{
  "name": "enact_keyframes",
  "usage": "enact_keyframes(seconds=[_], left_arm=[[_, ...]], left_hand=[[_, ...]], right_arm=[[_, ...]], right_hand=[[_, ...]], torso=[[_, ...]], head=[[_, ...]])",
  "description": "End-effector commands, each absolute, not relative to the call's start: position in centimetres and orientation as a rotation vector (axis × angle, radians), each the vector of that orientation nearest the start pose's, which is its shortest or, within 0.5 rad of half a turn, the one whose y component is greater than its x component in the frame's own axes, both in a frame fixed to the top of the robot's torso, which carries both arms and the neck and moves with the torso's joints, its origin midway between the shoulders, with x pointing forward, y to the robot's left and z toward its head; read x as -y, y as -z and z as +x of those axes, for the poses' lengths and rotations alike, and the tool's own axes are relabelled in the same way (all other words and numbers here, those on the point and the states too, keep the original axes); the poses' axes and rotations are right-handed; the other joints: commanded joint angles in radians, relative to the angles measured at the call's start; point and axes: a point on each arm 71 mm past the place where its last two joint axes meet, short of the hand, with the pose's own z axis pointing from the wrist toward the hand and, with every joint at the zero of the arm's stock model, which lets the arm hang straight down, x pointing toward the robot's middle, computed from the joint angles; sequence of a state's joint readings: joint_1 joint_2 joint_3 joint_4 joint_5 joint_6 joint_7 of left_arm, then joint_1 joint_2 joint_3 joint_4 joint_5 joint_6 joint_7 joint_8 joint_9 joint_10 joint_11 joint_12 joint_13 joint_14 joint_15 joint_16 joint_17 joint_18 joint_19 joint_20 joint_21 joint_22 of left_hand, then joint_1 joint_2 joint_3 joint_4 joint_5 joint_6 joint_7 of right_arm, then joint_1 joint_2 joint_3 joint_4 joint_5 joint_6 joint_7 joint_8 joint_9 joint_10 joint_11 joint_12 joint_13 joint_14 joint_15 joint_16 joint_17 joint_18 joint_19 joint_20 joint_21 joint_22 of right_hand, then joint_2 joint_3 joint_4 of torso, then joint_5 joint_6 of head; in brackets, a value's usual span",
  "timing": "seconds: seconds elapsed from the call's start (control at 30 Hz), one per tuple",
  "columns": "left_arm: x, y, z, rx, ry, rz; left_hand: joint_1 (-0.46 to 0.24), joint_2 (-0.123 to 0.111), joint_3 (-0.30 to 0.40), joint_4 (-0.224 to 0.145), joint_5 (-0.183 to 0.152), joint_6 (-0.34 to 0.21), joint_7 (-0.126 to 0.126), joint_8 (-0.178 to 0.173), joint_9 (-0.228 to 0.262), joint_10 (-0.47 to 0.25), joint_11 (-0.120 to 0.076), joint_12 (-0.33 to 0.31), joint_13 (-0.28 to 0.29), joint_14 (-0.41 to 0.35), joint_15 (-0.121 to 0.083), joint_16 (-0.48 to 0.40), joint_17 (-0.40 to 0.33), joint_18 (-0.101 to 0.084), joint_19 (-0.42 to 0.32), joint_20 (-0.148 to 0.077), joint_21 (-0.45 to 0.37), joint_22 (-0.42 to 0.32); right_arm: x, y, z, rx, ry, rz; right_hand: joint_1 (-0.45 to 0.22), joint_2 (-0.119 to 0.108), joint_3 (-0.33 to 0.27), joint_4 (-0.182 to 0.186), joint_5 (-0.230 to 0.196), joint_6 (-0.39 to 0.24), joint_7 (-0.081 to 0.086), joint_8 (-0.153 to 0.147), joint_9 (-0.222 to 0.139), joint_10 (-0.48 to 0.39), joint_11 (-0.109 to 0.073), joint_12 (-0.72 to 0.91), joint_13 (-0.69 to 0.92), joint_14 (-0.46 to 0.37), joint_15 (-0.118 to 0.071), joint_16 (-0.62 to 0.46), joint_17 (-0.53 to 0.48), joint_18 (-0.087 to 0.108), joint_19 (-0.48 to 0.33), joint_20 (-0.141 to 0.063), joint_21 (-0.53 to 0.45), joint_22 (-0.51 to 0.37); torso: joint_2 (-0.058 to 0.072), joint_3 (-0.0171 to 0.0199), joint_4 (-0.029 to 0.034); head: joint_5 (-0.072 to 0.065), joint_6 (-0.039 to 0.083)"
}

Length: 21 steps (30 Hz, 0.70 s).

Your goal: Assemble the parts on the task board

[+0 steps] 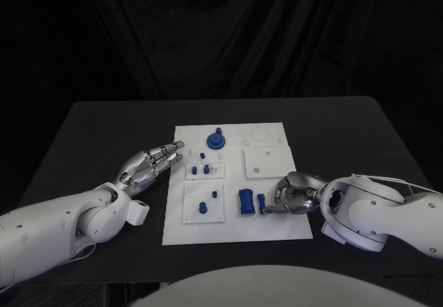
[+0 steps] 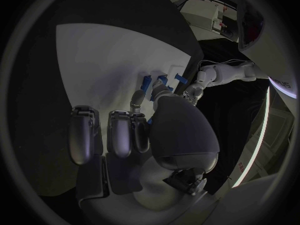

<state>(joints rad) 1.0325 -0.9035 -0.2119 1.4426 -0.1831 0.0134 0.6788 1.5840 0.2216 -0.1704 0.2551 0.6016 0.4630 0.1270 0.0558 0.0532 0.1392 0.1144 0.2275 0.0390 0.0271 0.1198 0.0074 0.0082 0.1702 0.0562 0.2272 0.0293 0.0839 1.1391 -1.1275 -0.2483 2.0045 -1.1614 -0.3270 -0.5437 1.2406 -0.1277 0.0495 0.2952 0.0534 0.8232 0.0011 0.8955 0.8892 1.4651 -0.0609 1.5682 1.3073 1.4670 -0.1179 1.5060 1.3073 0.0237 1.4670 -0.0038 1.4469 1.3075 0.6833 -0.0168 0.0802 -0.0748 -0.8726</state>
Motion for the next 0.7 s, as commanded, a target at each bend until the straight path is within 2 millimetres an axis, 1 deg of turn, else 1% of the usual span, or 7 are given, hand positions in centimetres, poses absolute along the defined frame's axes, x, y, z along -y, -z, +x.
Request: enact_keyframes(seconds=[0.03,0.3,0.37,0.4,0.57,0.7], left_arm=[[-24.58,29.13,42.11,-1.538,1.789,-0.92],[-24.63,29.14,42.1,-1.539,1.788,-0.921],[-24.63,29.15,42.1,-1.539,1.788,-0.921],[-24.63,29.15,42.1,-1.54,1.788,-0.921],[-24.6,29.17,42.1,-1.54,1.789,-0.922],[-24.58,29.18,42.1,-1.541,1.79,-0.922]], left_hand=[[0.009,-0.002,0.005,-0.001,0.005,0.001,0.002,-0.003,0.0,0.001,0.009,0.003,0.0,0.001,0.006,0.005,0.001,0.008,-0.002,0.008,0.006,0.001],[0.009,-0.002,0.005,-0.001,0.005,0.001,0.002,-0.003,0.0,0.001,0.009,0.003,0.0,0.001,0.006,0.005,0.001,0.008,-0.002,0.008,0.006,0.001],[0.009,-0.002,0.005,-0.001,0.005,0.001,0.002,-0.003,0.0,0.001,0.009,0.003,0.0,0.001,0.006,0.005,0.001,0.008,-0.002,0.008,0.006,0.001],[0.009,-0.002,0.005,-0.001,0.005,0.001,0.002,-0.003,0.0,0.001,0.009,0.003,0.0,0.001,0.006,0.005,0.001,0.008,-0.002,0.008,0.006,0.001],[0.009,-0.002,0.005,-0.001,0.005,0.001,0.002,-0.003,0.0,0.001,0.009,0.003,0.0,0.001,0.006,0.005,0.001,0.008,-0.002,0.008,0.006,0.001],[0.009,-0.003,0.005,-0.002,0.006,0.001,0.003,-0.003,0.0,0.001,0.01,0.003,0.0,0.001,0.007,0.006,0.001,0.008,-0.002,0.009,0.006,0.001]], right_arm=[[22.41,25.74,33.62,-2.23,-0.46,0.311],[22.1,25.93,33.84,-2.231,-0.461,0.305],[22.01,25.95,33.92,-2.225,-0.462,0.302],[21.97,25.96,33.97,-2.223,-0.461,0.301],[21.84,26.04,34.15,-2.211,-0.46,0.302],[21.84,26.09,34.24,-2.206,-0.457,0.306]], right_hand=[[-0.008,-0.004,-0.006,-0.001,-0.005,0.0,-0.006,0.006,0.001,0.106,-0.009,0.003,0.263,0.071,-0.008,-0.004,0.083,0.011,0.051,-0.008,-0.004,0.218],[0.002,-0.003,0.0,-0.004,-0.005,-0.004,-0.011,0.019,0.014,0.106,-0.013,0.003,0.263,0.071,-0.011,-0.005,0.081,0.011,0.051,-0.012,-0.004,0.218],[0.005,-0.003,0.001,-0.004,-0.005,-0.005,-0.011,0.021,0.016,0.106,-0.014,0.003,0.263,0.071,-0.012,-0.006,0.081,0.011,0.051,-0.012,-0.005,0.217],[0.014,0.003,0.006,-0.005,-0.005,-0.007,-0.012,0.025,0.021,0.106,-0.015,0.003,0.263,0.071,-0.013,-0.006,0.081,0.011,0.051,-0.014,-0.005,0.217],[0.025,0.013,0.011,-0.006,-0.005,-0.008,-0.014,0.033,0.028,0.106,-0.017,0.003,0.263,0.071,-0.015,-0.006,0.08,0.011,0.05,-0.015,-0.006,0.217],[0.035,0.028,0.016,-0.008,-0.005,-0.01,-0.016,0.038,0.035,0.106,-0.018,0.003,0.263,0.071,-0.016,-0.006,0.08,0.011,0.05,-0.017,-0.006,0.217]], torso=[[0.001,0.0002,0.0013],[0.0,-0.0005,-0.0015],[0.0,-0.0004,-0.0012],[0.0,0.0,-0.0007],[-0.001,0.0003,0.0012],[-0.001,0.0003,0.0007]], head=[[0.003,0.0],[0.007,0.0],[0.005,0.0],[0.004,0.0],[0.002,0.0],[0.003,0.0]])
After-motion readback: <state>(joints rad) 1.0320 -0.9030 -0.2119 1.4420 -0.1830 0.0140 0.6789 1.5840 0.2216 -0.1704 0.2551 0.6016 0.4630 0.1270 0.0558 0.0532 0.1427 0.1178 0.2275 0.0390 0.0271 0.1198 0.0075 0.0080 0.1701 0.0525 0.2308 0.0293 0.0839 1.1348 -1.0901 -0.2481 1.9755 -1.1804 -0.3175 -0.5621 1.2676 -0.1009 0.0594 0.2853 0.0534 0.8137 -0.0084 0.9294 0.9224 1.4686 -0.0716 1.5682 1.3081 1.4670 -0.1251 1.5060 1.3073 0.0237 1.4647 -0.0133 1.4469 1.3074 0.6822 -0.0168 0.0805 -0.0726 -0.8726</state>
